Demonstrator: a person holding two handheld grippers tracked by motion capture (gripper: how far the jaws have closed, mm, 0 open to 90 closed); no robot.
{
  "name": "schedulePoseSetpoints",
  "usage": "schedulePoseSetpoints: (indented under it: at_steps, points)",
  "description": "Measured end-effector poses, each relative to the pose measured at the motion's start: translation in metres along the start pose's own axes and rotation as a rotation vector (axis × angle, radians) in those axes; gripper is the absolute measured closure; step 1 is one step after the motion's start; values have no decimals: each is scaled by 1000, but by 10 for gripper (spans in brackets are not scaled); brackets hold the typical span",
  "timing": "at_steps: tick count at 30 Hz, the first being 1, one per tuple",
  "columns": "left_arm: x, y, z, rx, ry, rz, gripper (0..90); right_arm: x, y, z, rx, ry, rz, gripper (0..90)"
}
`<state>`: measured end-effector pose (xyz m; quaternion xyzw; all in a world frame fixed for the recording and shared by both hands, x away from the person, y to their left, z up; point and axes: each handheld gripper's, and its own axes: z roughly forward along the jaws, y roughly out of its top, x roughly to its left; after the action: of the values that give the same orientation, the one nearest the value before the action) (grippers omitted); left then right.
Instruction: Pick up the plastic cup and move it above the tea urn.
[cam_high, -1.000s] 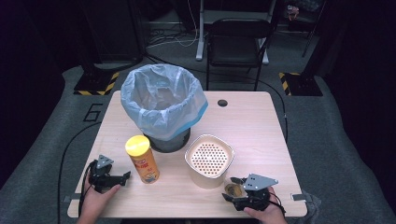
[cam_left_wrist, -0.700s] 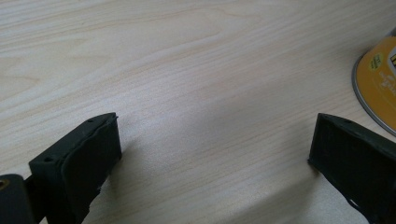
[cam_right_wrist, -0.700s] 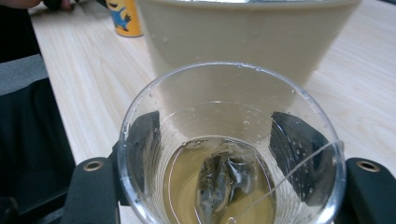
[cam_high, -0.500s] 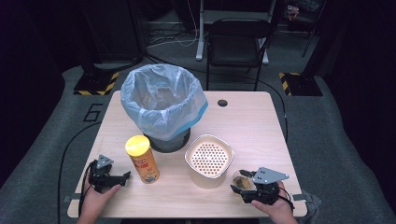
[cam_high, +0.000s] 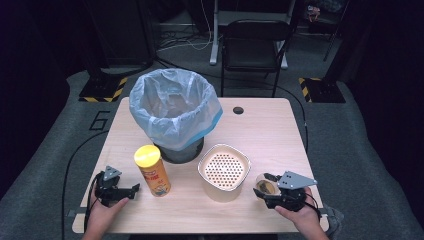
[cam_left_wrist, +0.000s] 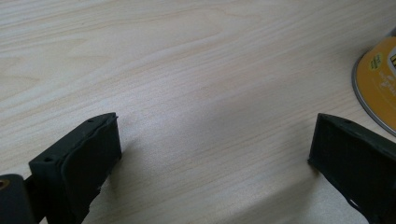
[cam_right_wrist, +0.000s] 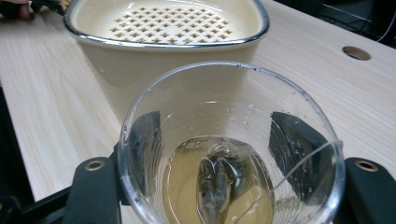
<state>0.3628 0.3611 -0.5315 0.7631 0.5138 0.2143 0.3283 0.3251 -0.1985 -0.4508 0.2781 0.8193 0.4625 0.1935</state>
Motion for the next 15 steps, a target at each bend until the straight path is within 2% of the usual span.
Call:
schedulePoseSetpoints:
  at_steps: [4, 9, 10, 14, 15]
  points:
    - [0, 0, 0, 1, -1, -4, 21, -6, 3, -3, 2, -14, -6, 343]
    - [0, 0, 0, 1, -1, -4, 21, -12, 8, -3, 0, -31, 16, 344]
    - [0, 0, 0, 0, -1, -4, 21, -15, 9, -3, -2, -32, -1, 344]
    - [0, 0, 0, 1, -1, -4, 21, -18, 14, -4, -5, -49, 20, 344]
    - [0, 0, 0, 1, -1, -4, 21, -19, 15, -5, -1, -45, 8, 344]
